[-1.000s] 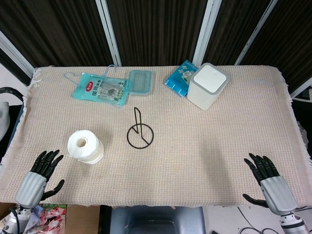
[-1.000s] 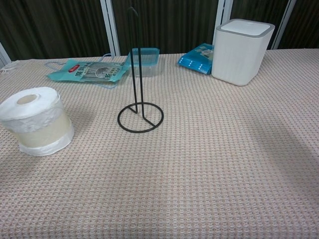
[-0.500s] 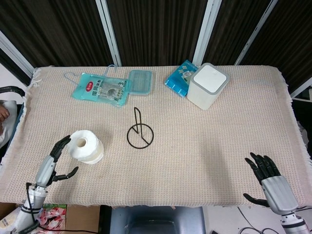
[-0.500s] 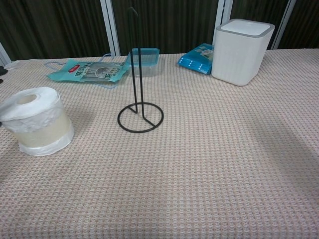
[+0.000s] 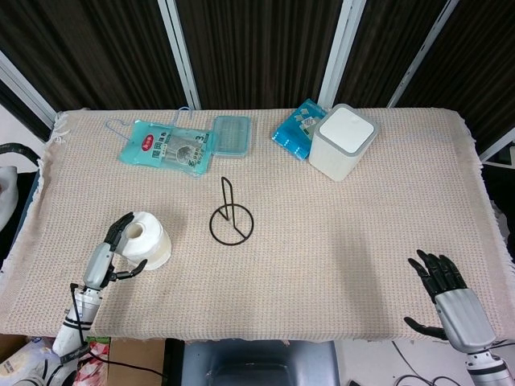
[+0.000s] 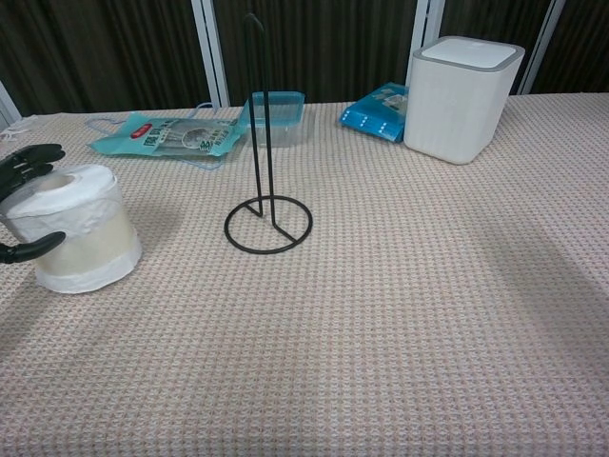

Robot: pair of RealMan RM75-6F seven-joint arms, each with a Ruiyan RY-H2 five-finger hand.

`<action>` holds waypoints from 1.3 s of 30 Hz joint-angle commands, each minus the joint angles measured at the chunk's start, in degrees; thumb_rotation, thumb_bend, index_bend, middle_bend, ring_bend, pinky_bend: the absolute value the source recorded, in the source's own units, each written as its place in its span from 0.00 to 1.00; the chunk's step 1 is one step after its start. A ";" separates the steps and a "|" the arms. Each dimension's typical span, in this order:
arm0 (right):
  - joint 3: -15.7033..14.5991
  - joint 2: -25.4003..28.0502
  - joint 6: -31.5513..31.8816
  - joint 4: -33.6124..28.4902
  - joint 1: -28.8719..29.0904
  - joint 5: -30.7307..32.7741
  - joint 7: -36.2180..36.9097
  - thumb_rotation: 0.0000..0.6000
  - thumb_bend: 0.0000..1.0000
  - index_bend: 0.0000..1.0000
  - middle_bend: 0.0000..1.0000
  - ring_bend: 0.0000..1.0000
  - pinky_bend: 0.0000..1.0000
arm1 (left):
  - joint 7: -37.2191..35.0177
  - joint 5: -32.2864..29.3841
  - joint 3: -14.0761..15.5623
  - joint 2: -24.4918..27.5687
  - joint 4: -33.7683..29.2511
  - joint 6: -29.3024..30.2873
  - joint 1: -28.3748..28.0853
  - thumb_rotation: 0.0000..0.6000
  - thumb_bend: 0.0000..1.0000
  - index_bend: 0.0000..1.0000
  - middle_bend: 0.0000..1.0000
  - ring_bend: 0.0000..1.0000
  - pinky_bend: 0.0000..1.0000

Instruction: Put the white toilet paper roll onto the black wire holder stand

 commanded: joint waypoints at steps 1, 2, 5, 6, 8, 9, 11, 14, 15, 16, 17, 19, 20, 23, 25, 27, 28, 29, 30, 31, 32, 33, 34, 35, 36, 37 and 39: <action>-0.07 0.06 -0.12 -0.04 0.02 -0.01 -0.01 1.00 0.14 0.00 0.00 0.00 0.00 | 0.93 -1.71 -1.22 -1.48 1.64 -1.06 -0.56 1.00 0.29 0.00 0.00 0.00 0.03; -0.10 0.11 -0.17 -0.08 0.02 0.01 0.03 1.00 0.14 0.00 0.00 0.00 0.00 | 1.27 -2.35 -1.68 -2.05 2.11 -1.21 -0.56 1.00 0.29 0.00 0.00 0.00 0.05; -0.07 0.27 -0.24 -0.19 0.03 0.14 0.07 1.00 0.14 0.00 0.00 0.00 0.00 | 1.34 -3.88 -2.70 -3.53 3.58 -1.79 -0.64 1.00 0.32 0.00 0.00 0.01 0.27; -0.08 0.30 -0.26 -0.20 0.03 0.14 0.09 1.00 0.14 0.00 0.00 0.00 0.00 | 1.51 -4.22 -2.97 -3.79 3.86 -1.78 -0.60 1.00 0.33 0.00 0.01 0.03 0.34; -0.16 0.46 -0.34 -0.25 0.04 0.07 0.14 1.00 0.14 0.00 0.00 0.00 0.00 | 1.71 -4.79 -3.34 -4.45 4.61 -1.85 -0.60 1.00 0.38 0.04 0.10 0.15 0.50; -0.27 0.57 -0.40 -0.27 0.04 -0.02 0.18 1.00 0.14 0.00 0.00 0.00 0.00 | 2.00 -5.42 -3.86 -4.86 4.97 -1.74 -0.50 1.00 0.40 0.07 0.14 0.20 0.54; -0.34 0.73 -0.46 -0.35 0.05 -0.06 0.19 1.00 0.14 0.00 0.00 0.00 0.00 | 1.87 -5.41 -3.88 -5.18 5.34 -1.43 -0.50 1.00 0.48 0.16 0.25 0.31 0.63; -0.39 0.87 -0.40 -0.47 0.00 -0.12 0.26 1.00 0.14 0.00 0.00 0.00 0.00 | 1.15 -4.65 -3.48 -5.16 5.62 0.21 -0.25 1.00 0.53 0.19 0.27 0.34 0.67; -0.43 0.92 -0.40 -0.50 -0.01 -0.17 0.28 1.00 0.14 0.00 0.00 0.00 0.00 | 1.34 -4.22 -3.42 -5.08 5.55 1.49 -0.10 1.00 0.54 0.19 0.27 0.34 0.68; -0.46 0.95 -0.41 -0.52 -0.02 -0.22 0.30 1.00 0.14 0.00 0.00 0.00 0.00 | 1.63 -3.87 -3.44 -4.99 5.42 2.72 0.02 1.00 0.54 0.19 0.27 0.34 0.67; -0.51 0.98 -0.43 -0.53 -0.02 -0.26 0.31 1.00 0.14 0.00 0.00 0.00 0.00 | 2.02 -3.47 -3.47 -4.83 5.17 3.99 0.09 1.00 0.54 0.19 0.27 0.34 0.67; -0.61 1.07 -0.44 -0.60 -0.04 -0.39 0.34 1.00 0.14 0.00 0.00 0.00 0.00 | 3.03 -2.49 -3.79 -4.09 3.87 7.40 0.16 1.00 0.54 0.19 0.27 0.34 0.67; -0.65 1.11 -0.44 -0.62 -0.04 -0.47 0.37 1.00 0.14 0.00 0.00 0.00 0.00 | 3.55 -2.01 -3.99 -3.54 2.98 8.88 0.09 1.00 0.54 0.19 0.27 0.34 0.67; -0.82 1.30 -0.39 -0.68 -0.08 -0.74 0.54 1.00 0.14 0.00 0.00 0.00 0.00 | 6.35 -0.59 -5.56 -0.96 -1.35 14.08 -0.54 1.00 0.54 0.19 0.27 0.34 0.67; -0.90 1.45 -0.43 -0.77 -0.06 -0.82 0.71 1.00 0.14 0.00 0.00 0.00 0.00 | 8.66 0.33 -7.14 1.75 -6.09 16.71 -1.57 1.00 0.54 0.19 0.27 0.34 0.68; -1.01 1.58 -0.50 -0.81 -0.05 -0.94 0.84 1.00 0.14 0.00 0.00 0.00 0.00 | 11.72 1.20 -9.16 4.89 -12.06 18.56 -2.97 1.00 0.54 0.19 0.27 0.34 0.68; -1.08 1.65 -0.57 -0.85 -0.05 -0.98 0.89 1.00 0.14 0.00 0.00 0.00 0.00 | 13.23 1.55 -10.06 6.24 -14.84 18.95 -3.69 1.00 0.54 0.19 0.27 0.34 0.68; -1.13 1.70 -0.63 -0.90 -0.04 -1.00 0.94 1.00 0.14 0.00 0.00 0.00 0.00 | 14.77 1.81 -10.99 7.58 -17.74 19.06 -4.44 1.00 0.54 0.19 0.27 0.34 0.67; -1.15 1.74 -0.69 -0.94 -0.02 -1.00 0.94 1.00 0.14 0.00 0.00 0.00 0.00 | 16.16 1.98 -11.95 8.83 -20.76 18.92 -5.23 1.00 0.54 0.19 0.27 0.34 0.67; -1.20 1.79 -0.80 -1.00 0.00 -1.02 0.89 1.00 0.14 0.00 0.00 0.00 0.00 | 17.90 2.05 -13.27 10.33 -24.80 18.50 -6.31 1.00 0.53 0.19 0.27 0.34 0.67; -1.24 1.82 -0.86 -1.05 0.01 -1.05 0.87 1.00 0.14 0.00 0.00 0.00 0.00 | 19.26 1.91 -14.33 11.24 -27.68 18.00 -7.14 1.00 0.53 0.19 0.27 0.34 0.67; -1.26 1.85 -0.93 -1.09 0.03 -1.07 0.83 1.00 0.14 0.00 0.00 0.00 0.00 | 21.82 1.20 -15.91 12.12 -31.07 17.05 -8.25 1.00 0.53 0.19 0.27 0.34 0.67; -1.28 1.91 -0.94 -1.13 0.03 -1.07 0.88 1.00 0.14 0.00 0.00 0.00 0.00 | 23.84 0.92 -16.98 12.63 -33.11 16.30 -9.19 1.00 0.53 0.19 0.27 0.34 0.67; -1.26 1.98 -0.89 -1.18 0.03 -1.06 1.01 1.00 0.14 0.00 0.00 0.00 0.00 | 25.58 0.52 -17.95 13.01 -34.93 15.46 -10.11 1.00 0.52 0.19 0.27 0.34 0.67; -1.18 2.10 -0.72 -1.22 -0.01 -0.96 1.25 1.00 0.14 0.00 0.00 0.00 0.00 | 27.42 -0.05 -19.01 13.50 -37.20 14.12 -11.27 1.00 0.52 0.19 0.27 0.34 0.68; -1.08 2.18 -0.59 -1.24 -0.03 -0.84 1.42 1.00 0.14 0.00 0.00 0.00 0.00 | 28.44 -0.54 -19.67 13.85 -38.82 13.05 -12.07 1.00 0.52 0.19 0.27 0.34 0.68; -0.88 2.29 -0.47 -1.22 -0.04 -0.53 1.65 1.00 0.14 0.00 0.00 0.00 0.00 | 30.52 -1.99 -21.27 14.32 -41.88 10.64 -13.93 1.00 0.52 0.19 0.27 0.34 0.68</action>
